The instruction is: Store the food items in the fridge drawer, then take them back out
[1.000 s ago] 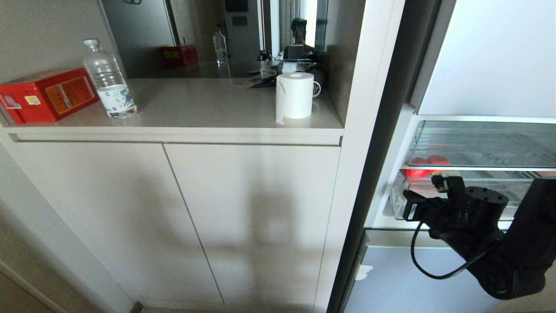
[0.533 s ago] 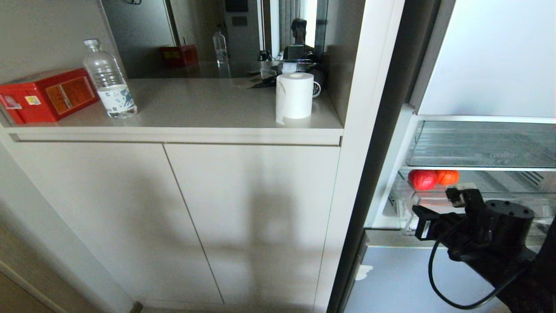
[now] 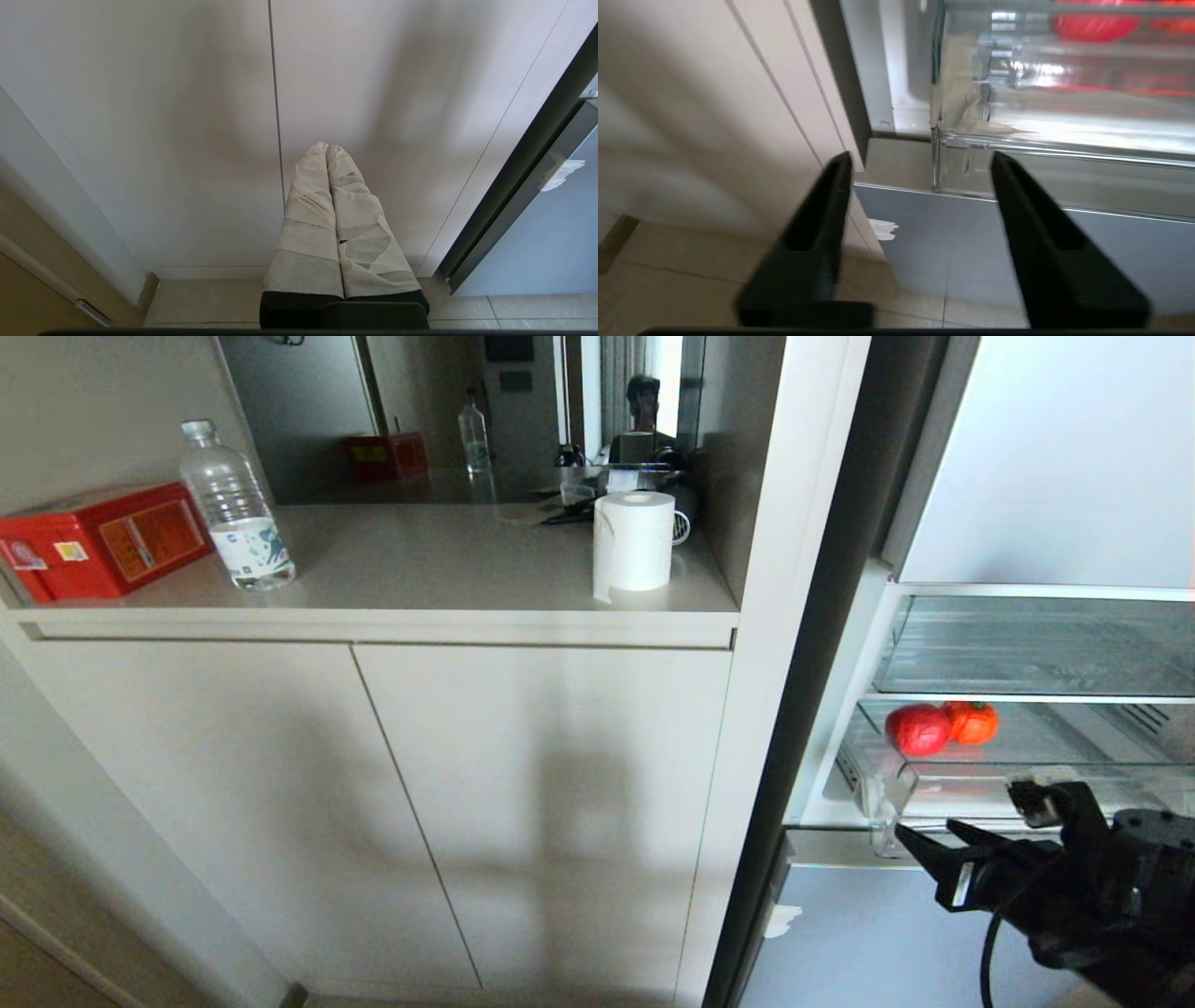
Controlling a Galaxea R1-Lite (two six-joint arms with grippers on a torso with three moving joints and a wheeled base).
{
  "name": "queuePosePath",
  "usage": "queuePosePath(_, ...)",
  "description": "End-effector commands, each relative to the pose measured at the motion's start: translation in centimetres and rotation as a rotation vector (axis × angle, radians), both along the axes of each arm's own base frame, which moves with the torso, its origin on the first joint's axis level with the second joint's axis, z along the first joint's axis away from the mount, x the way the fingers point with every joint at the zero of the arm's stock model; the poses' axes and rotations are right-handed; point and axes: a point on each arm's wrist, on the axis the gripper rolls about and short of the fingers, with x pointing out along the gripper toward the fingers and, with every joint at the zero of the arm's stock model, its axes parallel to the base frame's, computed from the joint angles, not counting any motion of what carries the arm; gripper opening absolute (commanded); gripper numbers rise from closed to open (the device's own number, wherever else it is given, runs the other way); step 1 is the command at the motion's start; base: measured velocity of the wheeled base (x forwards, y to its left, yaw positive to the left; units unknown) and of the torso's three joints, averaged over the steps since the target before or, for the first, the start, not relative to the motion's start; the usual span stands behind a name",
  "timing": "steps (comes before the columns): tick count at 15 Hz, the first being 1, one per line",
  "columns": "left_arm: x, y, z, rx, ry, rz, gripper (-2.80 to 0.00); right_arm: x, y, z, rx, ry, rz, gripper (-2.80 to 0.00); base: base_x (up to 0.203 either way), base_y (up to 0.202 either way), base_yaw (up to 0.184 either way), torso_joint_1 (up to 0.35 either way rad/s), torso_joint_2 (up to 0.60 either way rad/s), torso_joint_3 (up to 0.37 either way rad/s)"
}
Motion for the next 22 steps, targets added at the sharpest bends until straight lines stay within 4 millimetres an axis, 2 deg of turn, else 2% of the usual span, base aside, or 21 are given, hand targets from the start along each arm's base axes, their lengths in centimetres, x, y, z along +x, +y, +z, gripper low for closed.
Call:
queuePosePath(1,0.0,0.0,0.0,0.0,0.0,0.001,-2.8,-2.4,-0.6,2.7,0.012,-0.124,-0.021,0.0,0.0,0.0,0.0,0.0,0.0,0.0)
queuePosePath(2,0.0,0.0,0.0,0.0,0.0,0.001,-2.8,-2.8,-1.4,3.8,0.006,-0.177,-0.066,0.0,0.0,0.0,0.0,0.0,0.0,0.0)
queuePosePath(4,0.0,0.0,0.0,0.0,0.0,0.001,-2.8,-1.8,-3.4,5.4,-0.036,-0.205,-0.174,0.0,0.0,0.0,0.0,0.0,0.0,0.0)
queuePosePath(10,0.0,0.0,0.0,0.0,0.0,0.001,-2.8,1.0,-6.7,10.9,-0.067,-0.006,-0.3,0.0,0.0,0.0,0.0,0.0,0.0,0.0)
queuePosePath(11,0.0,0.0,0.0,0.0,0.0,0.001,-2.8,2.2,-7.4,10.9,-0.065,0.035,-0.309,0.0,0.0,0.0,0.0,0.0,0.0,0.0)
queuePosePath(15,0.0,0.0,0.0,0.0,0.0,0.001,-2.8,7.5,-10.0,8.1,-0.051,0.164,-0.335,0.0,0.0,0.0,0.0,0.0,0.0,0.0)
queuePosePath(17,0.0,0.0,0.0,0.0,0.0,0.001,-2.8,9.4,-10.8,6.8,-0.046,0.201,-0.341,0.0,0.0,0.0,0.0,0.0,0.0,0.0)
queuePosePath(20,0.0,0.0,0.0,0.0,0.0,0.001,-2.8,11.0,-11.3,5.4,-0.04,0.246,-0.336,0.0,0.0,0.0,0.0,0.0,0.0,0.0)
queuePosePath(22,0.0,0.0,0.0,0.0,0.0,0.001,-2.8,10.8,-11.3,5.3,-0.034,0.32,-0.333,0.0,0.0,0.0,0.0,0.0,0.0,0.0)
